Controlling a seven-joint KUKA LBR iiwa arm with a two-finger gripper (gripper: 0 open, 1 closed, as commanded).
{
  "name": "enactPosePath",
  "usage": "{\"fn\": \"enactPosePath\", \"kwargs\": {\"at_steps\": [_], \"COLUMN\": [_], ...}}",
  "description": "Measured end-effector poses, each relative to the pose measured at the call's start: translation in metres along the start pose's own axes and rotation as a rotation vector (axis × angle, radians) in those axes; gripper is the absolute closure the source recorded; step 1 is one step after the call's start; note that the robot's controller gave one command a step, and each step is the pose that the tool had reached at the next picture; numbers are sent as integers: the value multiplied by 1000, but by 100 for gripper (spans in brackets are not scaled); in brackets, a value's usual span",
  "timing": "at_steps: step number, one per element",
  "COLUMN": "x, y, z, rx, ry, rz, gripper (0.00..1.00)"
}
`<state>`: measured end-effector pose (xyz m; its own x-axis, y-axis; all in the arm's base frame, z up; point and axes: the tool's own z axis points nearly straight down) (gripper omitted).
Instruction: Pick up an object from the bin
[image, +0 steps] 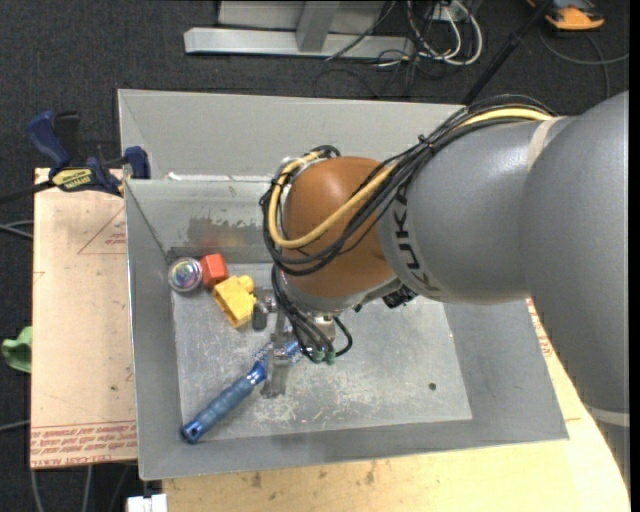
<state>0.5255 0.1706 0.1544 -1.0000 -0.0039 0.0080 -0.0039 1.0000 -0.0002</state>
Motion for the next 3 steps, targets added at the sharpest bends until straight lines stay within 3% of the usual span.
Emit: {"fn": "enactPosePath", "kwargs": {"at_steps": [1,2,3], "x": [-24,-25,9], "y": [-30,-30,22], "z": [86,85,-49], "rx": [1,2,-1], "ry": [-4,-7,-17], "rz": [-516,-516,-520], "gripper": [0,100,100]}}
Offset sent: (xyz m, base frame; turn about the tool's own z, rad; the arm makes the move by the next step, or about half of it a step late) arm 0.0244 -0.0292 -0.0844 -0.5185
